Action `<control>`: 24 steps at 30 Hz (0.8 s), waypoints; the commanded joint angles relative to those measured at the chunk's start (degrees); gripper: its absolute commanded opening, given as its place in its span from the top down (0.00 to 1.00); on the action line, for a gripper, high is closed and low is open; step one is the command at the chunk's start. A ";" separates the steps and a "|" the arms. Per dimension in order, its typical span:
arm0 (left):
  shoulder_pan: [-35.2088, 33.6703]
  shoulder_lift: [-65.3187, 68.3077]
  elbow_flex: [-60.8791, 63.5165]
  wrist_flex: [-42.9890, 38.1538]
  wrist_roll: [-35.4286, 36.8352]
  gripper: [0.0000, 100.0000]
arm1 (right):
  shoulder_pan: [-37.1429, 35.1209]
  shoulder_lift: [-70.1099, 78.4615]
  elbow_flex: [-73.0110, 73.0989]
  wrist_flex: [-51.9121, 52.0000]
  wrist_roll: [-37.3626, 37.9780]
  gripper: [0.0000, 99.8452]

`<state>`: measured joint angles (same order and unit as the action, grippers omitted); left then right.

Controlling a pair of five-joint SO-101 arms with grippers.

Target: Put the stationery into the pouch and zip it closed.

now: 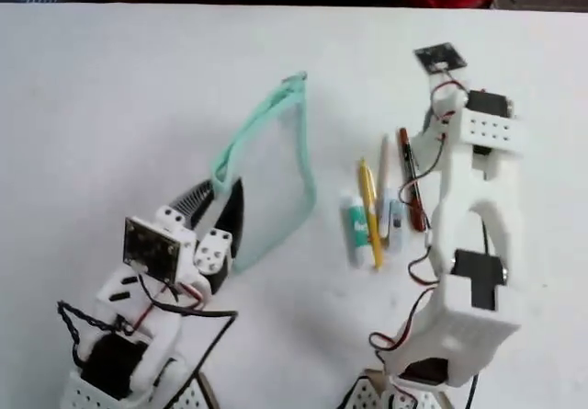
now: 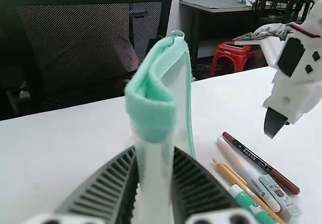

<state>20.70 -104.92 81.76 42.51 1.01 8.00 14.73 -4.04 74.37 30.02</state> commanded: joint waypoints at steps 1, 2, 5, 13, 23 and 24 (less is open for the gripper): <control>-0.57 0.22 0.18 -0.26 -0.97 0.97 | -2.15 1.19 -0.26 -3.65 0.26 0.77; -0.57 0.22 0.26 -0.18 -0.97 0.97 | -2.42 2.07 -0.26 -4.88 0.26 0.77; -0.57 0.22 0.18 1.14 -0.97 0.97 | -2.95 5.41 -0.35 -7.96 0.26 0.77; -0.57 0.22 0.18 1.14 -1.05 0.97 | -2.59 12.35 -2.37 -11.30 0.26 0.77; -0.57 0.22 0.18 1.23 -1.05 0.97 | -1.89 18.86 -10.20 -11.03 0.35 0.96; -0.57 0.22 0.18 1.23 -1.05 0.97 | -1.63 18.86 -10.73 -10.95 0.35 0.98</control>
<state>20.70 -105.01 81.76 43.21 0.92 5.98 34.24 -11.52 63.74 30.02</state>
